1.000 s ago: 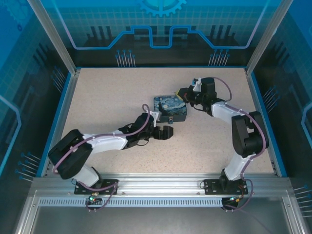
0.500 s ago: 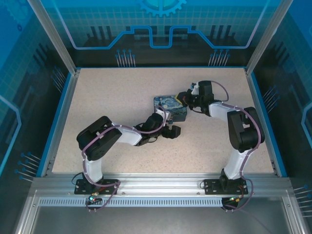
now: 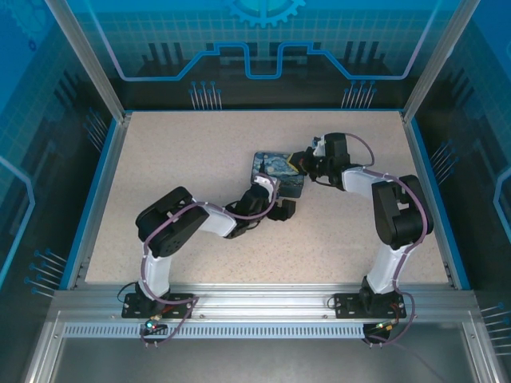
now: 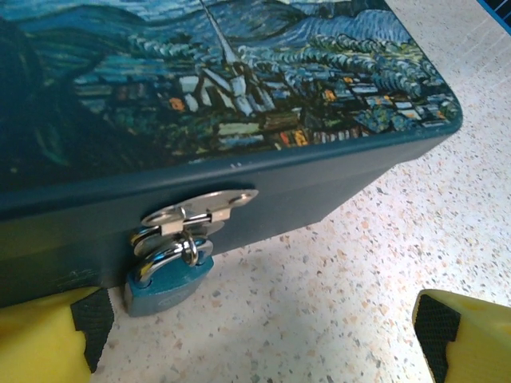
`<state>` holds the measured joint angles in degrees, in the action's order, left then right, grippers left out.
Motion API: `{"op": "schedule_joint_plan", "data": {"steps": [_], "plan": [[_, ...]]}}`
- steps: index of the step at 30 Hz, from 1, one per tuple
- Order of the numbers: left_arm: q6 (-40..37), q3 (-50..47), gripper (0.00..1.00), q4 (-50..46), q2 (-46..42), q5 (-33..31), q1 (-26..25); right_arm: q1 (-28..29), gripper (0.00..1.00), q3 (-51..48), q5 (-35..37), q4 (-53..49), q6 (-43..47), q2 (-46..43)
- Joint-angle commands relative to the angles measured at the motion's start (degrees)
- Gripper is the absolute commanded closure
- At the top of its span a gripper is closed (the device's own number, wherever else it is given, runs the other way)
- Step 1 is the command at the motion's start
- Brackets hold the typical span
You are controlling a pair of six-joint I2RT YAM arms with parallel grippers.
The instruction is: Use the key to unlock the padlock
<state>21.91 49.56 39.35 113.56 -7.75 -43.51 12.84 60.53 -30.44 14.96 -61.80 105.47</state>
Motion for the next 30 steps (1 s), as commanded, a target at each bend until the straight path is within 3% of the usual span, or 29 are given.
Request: {"op": "schedule_joint_plan", "data": {"steps": [1,9,17,21,26,30], "plan": [[-0.97,2.62,0.01,2.14,2.86,1.35,0.39,0.59,1.00,-0.87,0.46,-1.09,0.89,1.06],[5.60,3.19,0.02,9.68,3.42,8.43,1.07,0.61,1.00,-0.57,0.60,-1.82,1.05,2.21],[13.61,0.30,0.04,16.48,4.59,9.36,3.96,0.68,1.00,0.54,0.57,-2.92,1.67,2.57],[14.38,0.44,0.08,16.70,5.47,10.34,4.60,0.69,1.00,0.64,0.63,-3.27,1.77,2.67],[14.39,0.10,0.20,17.92,6.21,12.03,4.41,0.69,1.00,0.73,0.47,-3.27,1.76,2.84],[13.98,-0.12,0.21,18.79,6.10,13.31,3.57,0.69,1.00,0.73,0.38,-3.36,1.92,2.78]]}}
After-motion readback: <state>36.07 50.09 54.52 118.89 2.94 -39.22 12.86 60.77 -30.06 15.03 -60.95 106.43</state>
